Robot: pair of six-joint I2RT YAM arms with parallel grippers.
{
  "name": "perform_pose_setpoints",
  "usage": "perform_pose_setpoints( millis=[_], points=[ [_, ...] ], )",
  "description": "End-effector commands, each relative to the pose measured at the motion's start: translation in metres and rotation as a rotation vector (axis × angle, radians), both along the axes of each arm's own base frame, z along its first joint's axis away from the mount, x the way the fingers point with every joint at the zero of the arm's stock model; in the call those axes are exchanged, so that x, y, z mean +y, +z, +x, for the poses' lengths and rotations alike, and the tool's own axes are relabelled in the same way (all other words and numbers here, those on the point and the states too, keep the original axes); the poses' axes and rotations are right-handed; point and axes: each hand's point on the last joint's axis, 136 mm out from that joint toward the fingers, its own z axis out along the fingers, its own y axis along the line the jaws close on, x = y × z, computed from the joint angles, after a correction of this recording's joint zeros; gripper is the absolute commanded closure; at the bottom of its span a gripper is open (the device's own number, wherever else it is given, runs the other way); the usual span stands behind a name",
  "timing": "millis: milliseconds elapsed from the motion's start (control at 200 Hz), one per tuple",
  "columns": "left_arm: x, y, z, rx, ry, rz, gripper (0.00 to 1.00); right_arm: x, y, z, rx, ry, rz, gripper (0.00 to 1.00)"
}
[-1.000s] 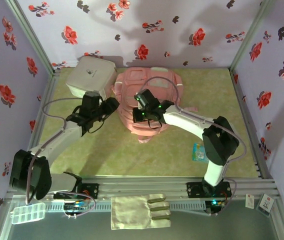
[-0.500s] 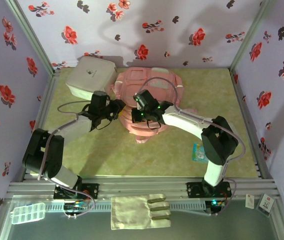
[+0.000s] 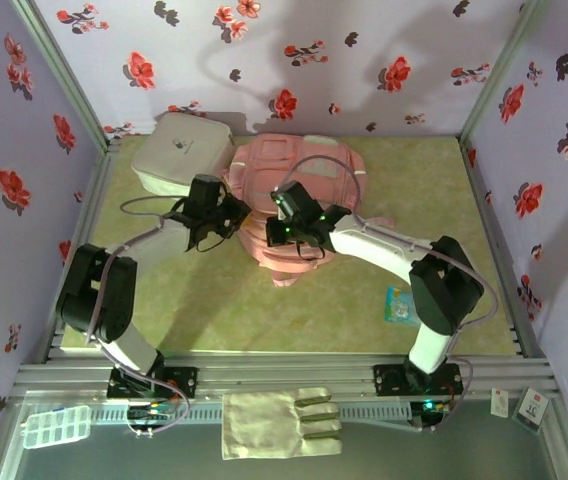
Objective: Pack the student bag
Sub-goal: Zip the student bag at the center of the table.
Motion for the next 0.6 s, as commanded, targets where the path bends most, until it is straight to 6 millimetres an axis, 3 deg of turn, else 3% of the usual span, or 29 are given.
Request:
perform_pose_setpoints(
  millis=[0,255,375,460,595],
  points=[
    [0.006,0.005,0.013,-0.041,0.0,0.065,0.98,-0.023,0.013,0.0,-0.034,-0.056,-0.014,1.0],
    [0.026,0.008,0.02,-0.057,-0.009,0.142,1.0,-0.129,-0.013,0.001,-0.046,-0.228,-0.253,1.0],
    [0.032,0.008,0.019,-0.058,-0.022,0.17,1.0,-0.169,-0.011,0.01,-0.072,-0.286,-0.33,1.0],
    [0.037,0.008,0.019,-0.055,-0.035,0.197,1.0,-0.185,-0.009,0.019,-0.083,-0.294,-0.359,1.0],
    [0.043,0.005,0.015,-0.047,-0.091,0.259,1.0,-0.183,0.003,0.034,-0.118,-0.245,-0.361,1.0]
  ],
)
